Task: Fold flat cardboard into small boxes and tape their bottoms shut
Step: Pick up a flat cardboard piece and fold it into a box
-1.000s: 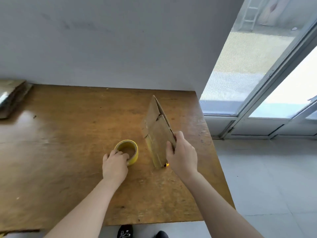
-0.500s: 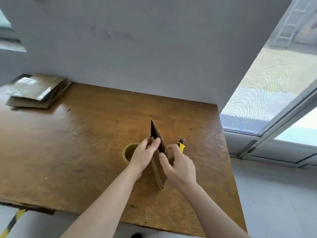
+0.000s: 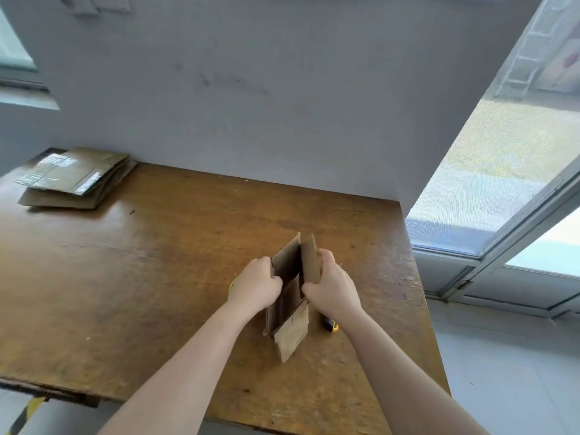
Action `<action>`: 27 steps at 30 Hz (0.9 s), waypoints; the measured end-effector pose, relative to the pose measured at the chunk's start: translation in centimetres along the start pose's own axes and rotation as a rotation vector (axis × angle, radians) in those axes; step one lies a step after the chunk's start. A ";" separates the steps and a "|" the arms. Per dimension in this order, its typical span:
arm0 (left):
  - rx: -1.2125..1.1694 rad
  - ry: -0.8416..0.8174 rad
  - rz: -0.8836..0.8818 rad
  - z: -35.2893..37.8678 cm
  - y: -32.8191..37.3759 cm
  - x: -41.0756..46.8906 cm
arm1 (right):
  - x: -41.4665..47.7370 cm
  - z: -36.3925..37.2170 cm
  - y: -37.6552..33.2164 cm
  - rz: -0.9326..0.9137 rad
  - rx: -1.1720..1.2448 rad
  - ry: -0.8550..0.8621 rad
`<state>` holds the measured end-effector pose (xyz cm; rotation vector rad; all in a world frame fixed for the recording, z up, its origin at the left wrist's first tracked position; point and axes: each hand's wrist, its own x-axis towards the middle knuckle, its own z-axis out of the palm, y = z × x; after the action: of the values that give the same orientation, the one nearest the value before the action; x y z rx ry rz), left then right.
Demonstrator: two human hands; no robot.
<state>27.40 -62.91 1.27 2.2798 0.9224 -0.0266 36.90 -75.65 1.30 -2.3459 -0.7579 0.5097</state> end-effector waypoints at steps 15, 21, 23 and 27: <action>-0.038 0.091 0.017 -1.5 -0.3 1.7 | 0.6 -1.8 -0.1 0.111 -0.122 -0.317; 0.030 0.045 0.084 -0.8 0.3 1.9 | 0.4 -1.7 0.5 -0.051 -0.215 -0.291; 0.051 0.042 0.082 -0.9 0.2 2.2 | 0.5 -1.8 0.8 -0.135 -0.176 -0.266; 0.007 0.088 0.122 -1.0 -0.4 2.7 | 0.6 -2.0 1.3 -0.218 -0.251 -0.195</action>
<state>29.01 -60.48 1.11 2.3559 0.8267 0.1245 38.92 -76.94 1.79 -2.4218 -1.2157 0.5809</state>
